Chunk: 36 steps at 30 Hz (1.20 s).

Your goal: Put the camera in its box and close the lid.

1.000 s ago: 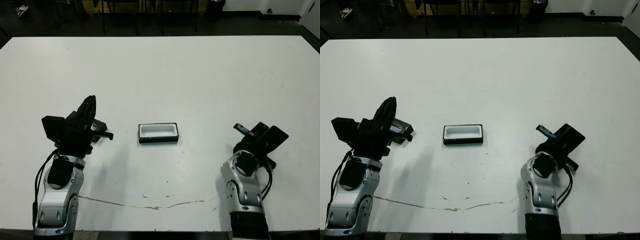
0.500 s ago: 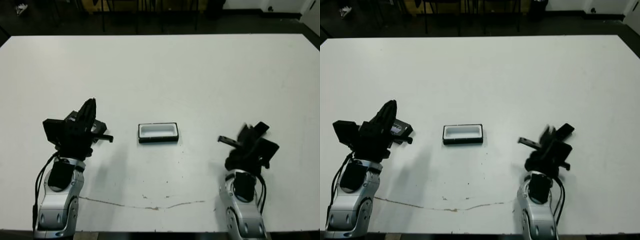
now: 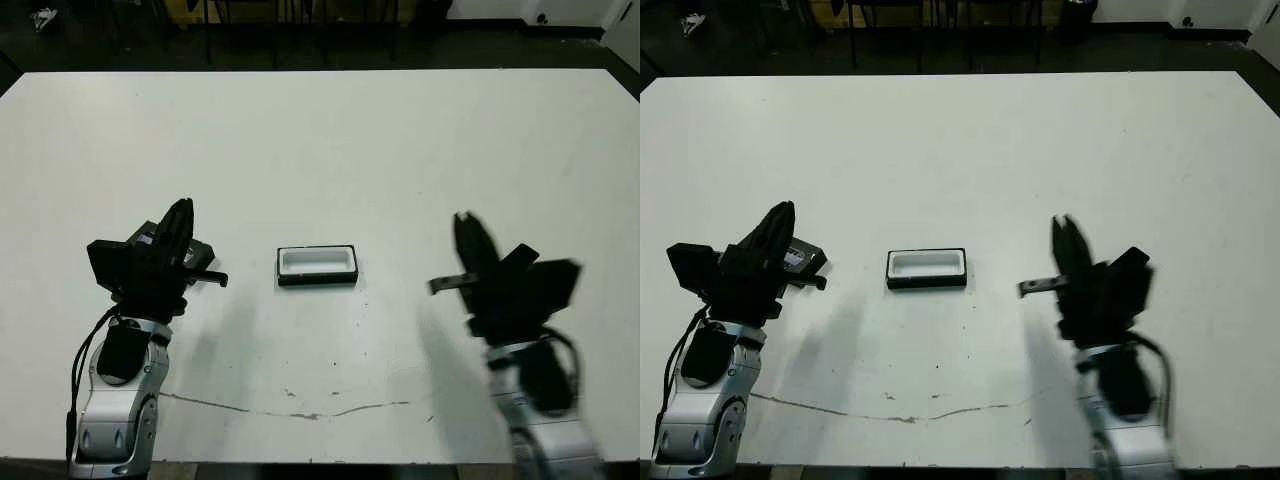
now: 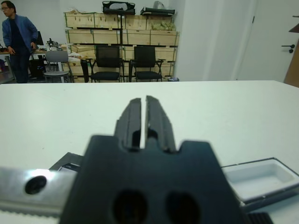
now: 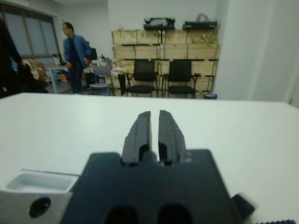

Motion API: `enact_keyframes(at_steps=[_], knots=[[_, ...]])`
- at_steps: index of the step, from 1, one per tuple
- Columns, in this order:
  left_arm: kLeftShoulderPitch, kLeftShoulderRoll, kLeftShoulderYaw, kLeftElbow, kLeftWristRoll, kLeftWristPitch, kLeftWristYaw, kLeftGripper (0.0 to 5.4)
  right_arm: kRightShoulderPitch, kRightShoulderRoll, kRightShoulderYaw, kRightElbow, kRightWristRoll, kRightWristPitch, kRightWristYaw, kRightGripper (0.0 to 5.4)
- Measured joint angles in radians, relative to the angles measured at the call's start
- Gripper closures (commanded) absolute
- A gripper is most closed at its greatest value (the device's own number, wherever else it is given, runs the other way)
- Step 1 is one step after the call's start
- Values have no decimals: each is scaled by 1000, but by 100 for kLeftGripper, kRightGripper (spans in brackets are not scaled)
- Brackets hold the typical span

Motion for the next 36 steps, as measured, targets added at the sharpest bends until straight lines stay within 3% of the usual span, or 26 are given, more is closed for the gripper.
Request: enact_keyframes(at_steps=[4,9,12,16,23,30,36], knots=[[2,-2,0,-1,-2,0,4,540,-30,-200,-168,-1,105,94,147,538],[3,-4,-1,-3,-2,0,7,540,-59,-437,-350,122,166,139,326,538],[3,-4,0,-4,-2,0,8,540,-77,-563,-386,239,163,147,435,538],[5,-4,-1,-7,-1,0,9,540,-108,-674,-354,377,135,142,567,538],[12,-4,-3,-17,0,1,17,540,-160,-725,-215,523,74,140,693,538],[17,-4,-3,-18,-2,1,17,540,-176,-763,-106,575,33,194,790,538],[19,-4,-4,-27,-2,20,26,540,-210,-770,-26,687,-9,163,860,538]])
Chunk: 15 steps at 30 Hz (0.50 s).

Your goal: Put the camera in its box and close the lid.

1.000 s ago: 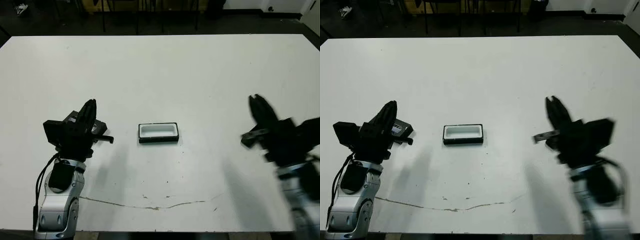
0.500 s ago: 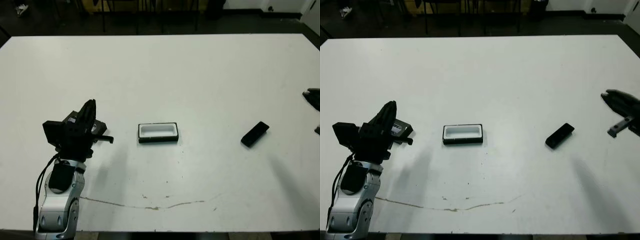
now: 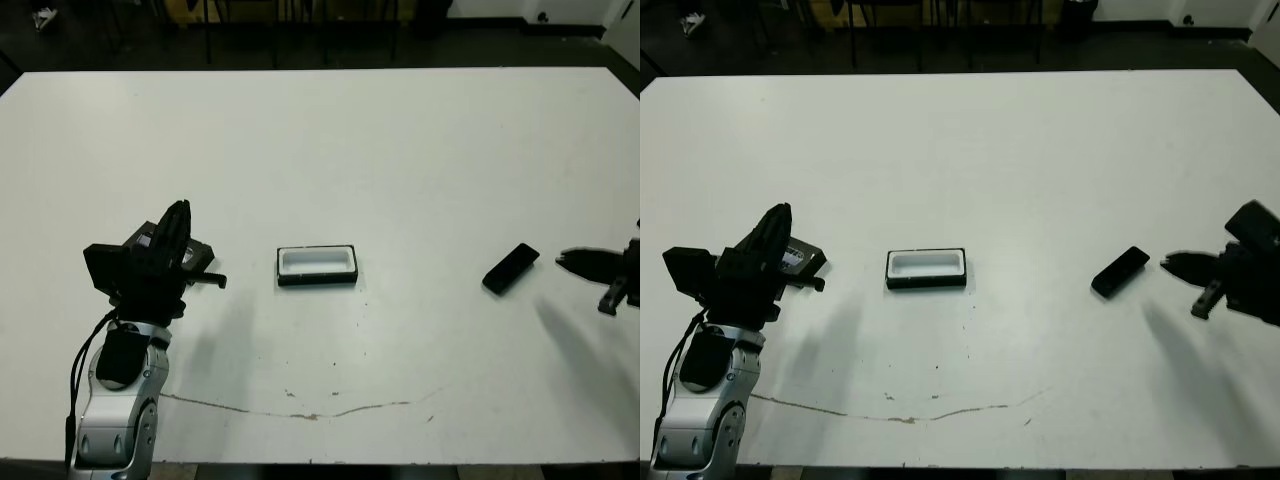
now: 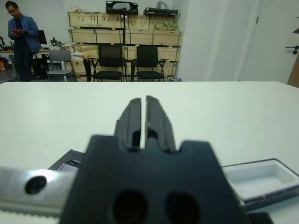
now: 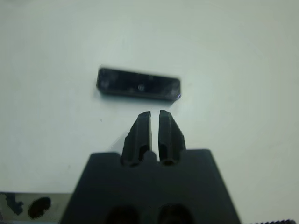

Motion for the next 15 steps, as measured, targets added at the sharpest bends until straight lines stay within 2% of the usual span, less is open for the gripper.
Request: enact_keyframes(at_steps=[9,15], knots=[[3,0,-1,-2,3,-1,0,540,-50,20,93,96,-83,-12,-10,538],[4,0,-1,-2,1,-1,0,540,-96,42,112,154,-109,-27,-22,538]])
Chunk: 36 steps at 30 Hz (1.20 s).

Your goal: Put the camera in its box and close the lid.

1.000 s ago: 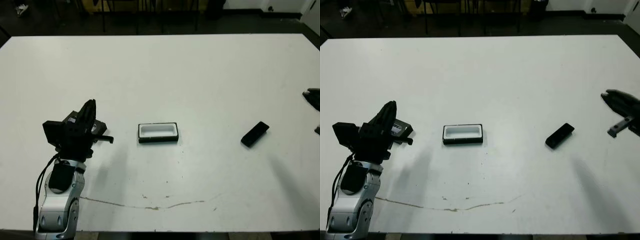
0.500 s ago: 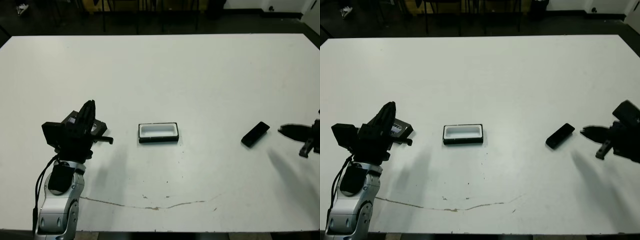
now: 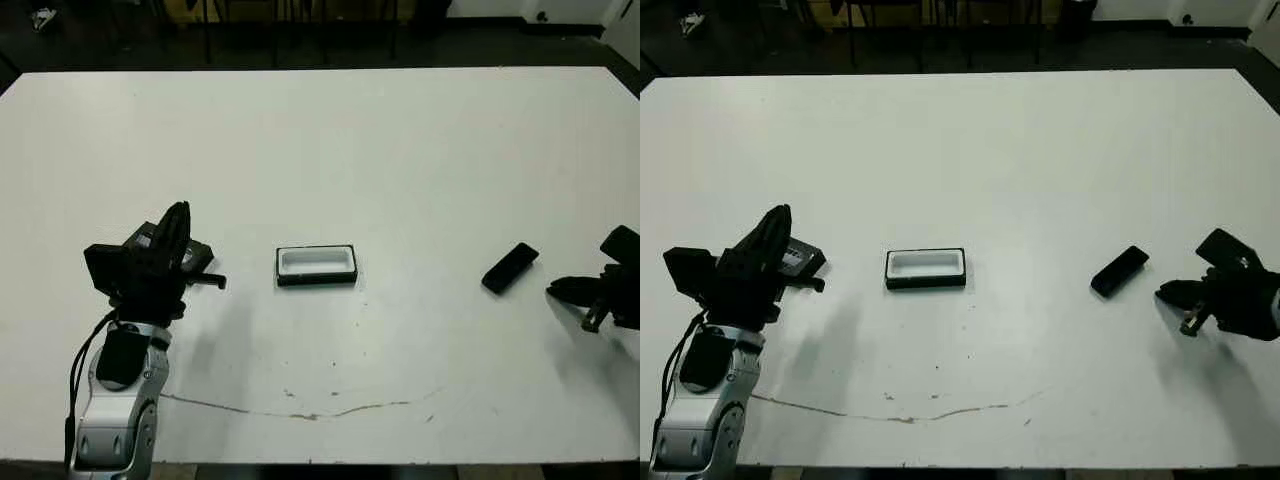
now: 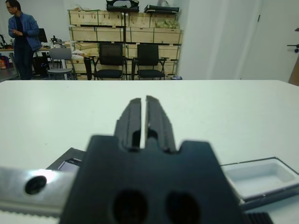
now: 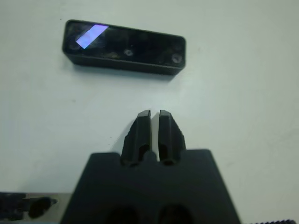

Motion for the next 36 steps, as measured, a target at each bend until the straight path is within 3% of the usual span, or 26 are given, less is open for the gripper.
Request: enact_keyframes(at_steps=[10,20,36], knots=[[3,0,-11,-2,6,-4,0,540,-168,75,75,149,-55,0,-32,538],[4,-1,-15,0,11,-10,2,540,-326,179,117,337,-79,-86,-18,538],[5,-3,-23,-1,21,-10,9,540,-454,310,197,380,-128,-100,-2,538]])
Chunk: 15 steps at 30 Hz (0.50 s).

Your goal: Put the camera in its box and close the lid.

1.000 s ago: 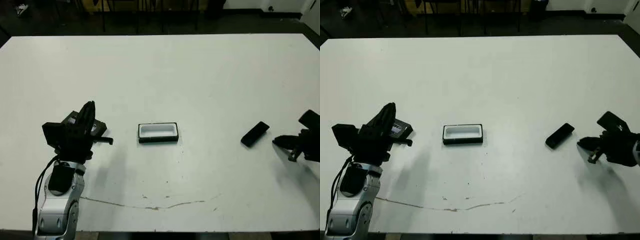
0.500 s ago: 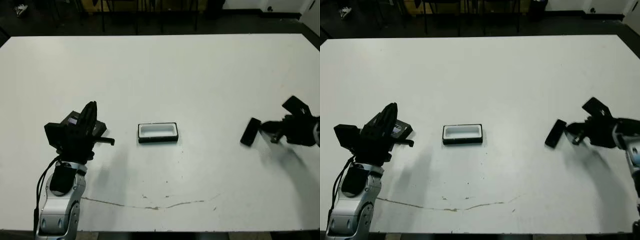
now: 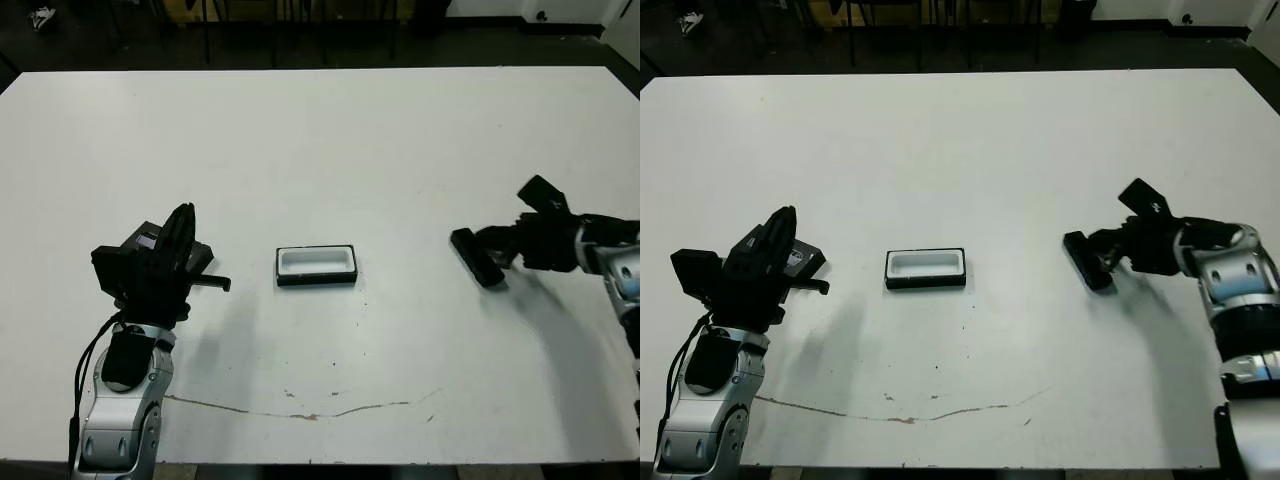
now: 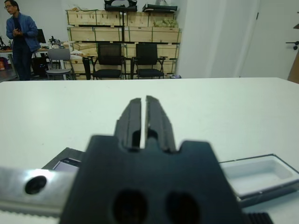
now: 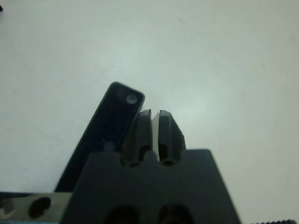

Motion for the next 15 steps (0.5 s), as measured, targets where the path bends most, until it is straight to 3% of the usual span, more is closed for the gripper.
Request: enact_keyframes(at_steps=[10,15], knots=[[2,0,-2,0,2,0,0,540,-6,22,19,-56,-18,36,5,538],[1,0,-1,1,2,0,0,540,23,9,-56,-88,-23,29,-81,538]])
